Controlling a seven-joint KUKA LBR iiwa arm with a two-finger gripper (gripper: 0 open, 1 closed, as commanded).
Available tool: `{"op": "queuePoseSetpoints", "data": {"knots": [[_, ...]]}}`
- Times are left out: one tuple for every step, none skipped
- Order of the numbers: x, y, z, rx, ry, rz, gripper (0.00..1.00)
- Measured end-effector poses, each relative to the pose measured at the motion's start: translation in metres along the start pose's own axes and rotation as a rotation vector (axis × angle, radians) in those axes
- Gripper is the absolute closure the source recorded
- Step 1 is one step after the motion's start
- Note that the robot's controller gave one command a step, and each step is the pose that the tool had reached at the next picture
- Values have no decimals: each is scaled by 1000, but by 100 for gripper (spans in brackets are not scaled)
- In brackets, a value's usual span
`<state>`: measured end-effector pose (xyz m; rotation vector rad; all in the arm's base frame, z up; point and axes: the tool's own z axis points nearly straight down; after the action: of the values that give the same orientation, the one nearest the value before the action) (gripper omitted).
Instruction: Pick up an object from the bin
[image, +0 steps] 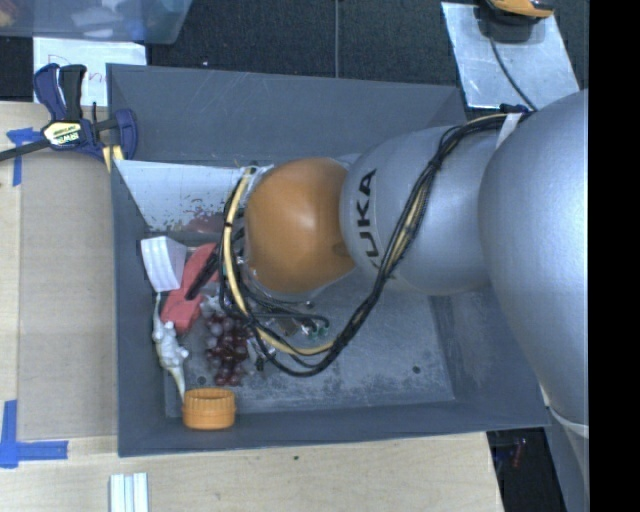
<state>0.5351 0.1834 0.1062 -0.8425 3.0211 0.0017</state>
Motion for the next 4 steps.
{"op": "queuePoseSetpoints", "data": {"knots": [[0,-26,6,3,-4,-96,0],[-11,-33,28,5,-15,-339,0],[-35,3,31,11,-6,-427,100],[-35,3,31,11,-6,-427,100]]}}
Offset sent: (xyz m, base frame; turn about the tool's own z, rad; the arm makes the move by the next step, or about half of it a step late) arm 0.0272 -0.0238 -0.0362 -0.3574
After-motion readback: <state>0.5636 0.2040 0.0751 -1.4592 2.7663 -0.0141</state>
